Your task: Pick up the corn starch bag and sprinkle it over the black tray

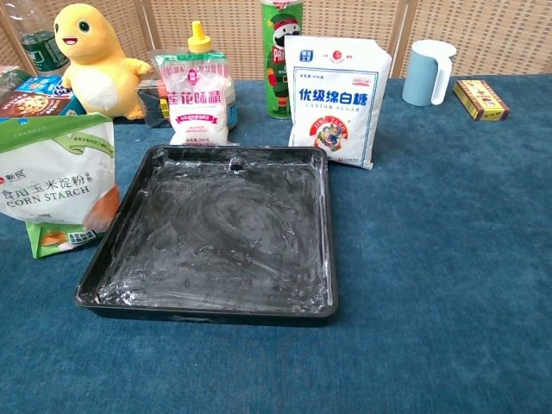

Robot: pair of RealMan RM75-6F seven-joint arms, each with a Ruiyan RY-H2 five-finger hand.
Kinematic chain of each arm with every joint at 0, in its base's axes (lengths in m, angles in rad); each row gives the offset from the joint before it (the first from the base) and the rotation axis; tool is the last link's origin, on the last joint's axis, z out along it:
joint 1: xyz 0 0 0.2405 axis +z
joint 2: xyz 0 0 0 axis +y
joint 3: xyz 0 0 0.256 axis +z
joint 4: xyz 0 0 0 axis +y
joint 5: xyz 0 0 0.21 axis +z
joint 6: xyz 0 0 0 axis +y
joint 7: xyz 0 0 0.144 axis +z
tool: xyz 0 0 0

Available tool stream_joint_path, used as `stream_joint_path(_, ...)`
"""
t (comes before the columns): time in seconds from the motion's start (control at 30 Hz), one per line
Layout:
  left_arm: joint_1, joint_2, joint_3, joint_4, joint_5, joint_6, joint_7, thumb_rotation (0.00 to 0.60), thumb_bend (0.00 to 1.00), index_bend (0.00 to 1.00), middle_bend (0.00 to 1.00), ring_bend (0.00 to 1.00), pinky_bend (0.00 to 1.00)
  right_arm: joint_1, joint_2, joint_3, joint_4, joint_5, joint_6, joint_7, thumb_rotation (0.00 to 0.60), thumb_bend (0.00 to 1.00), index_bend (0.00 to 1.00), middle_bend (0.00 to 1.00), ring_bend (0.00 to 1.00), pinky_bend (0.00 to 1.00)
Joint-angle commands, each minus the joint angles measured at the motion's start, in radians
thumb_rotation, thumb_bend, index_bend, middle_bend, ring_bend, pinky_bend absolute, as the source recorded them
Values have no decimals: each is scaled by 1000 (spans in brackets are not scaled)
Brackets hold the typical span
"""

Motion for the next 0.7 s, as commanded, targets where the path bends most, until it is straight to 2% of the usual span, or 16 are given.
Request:
stream_joint_path(0.03,-24,-48,-14,14,-17,-27,-21,600,0,0,0,0,0,2,3,-4,1,-6,-6,3,600,48,0,0,0,0)
stream_joint_path(0.2,-51,-112,-38,19,-40,-53,-49,600,0,0,0,0,0,4,6,-8,2,-11,-14,14,600,49,0,0,0,0)
stream_joint_path(0.37,-76,-154,-55,25,-63,-78,-22,600,3,0,0,0,2,6,10,-9,4,-9,-22,26,600,48,0,0,0,0)
stream_joint_path(0.43,-84,-164,-62,20,-74,-85,-12,600,21,0,0,0,41,6,11,-8,5,-9,-23,30,600,48,0,0,0,0)
stream_joint_path(0.5,-91,-175,-70,16,-81,-87,-2,600,59,22,0,12,125,6,12,-8,5,-9,-24,33,600,48,0,0,0,0)
stream_joint_path(0.57,-101,-191,-77,26,-90,-89,23,600,91,62,10,49,178,6,13,-8,6,-10,-24,35,600,48,0,0,0,0)
stream_joint_path(0.6,-104,-196,-79,31,-94,-92,35,600,110,102,44,97,207,6,14,-8,6,-10,-23,36,600,48,0,0,0,0)
stream_joint_path(0.7,-114,-223,-91,48,-108,-91,56,600,163,256,207,257,299,6,15,-9,7,-12,-23,40,600,49,0,0,0,0)
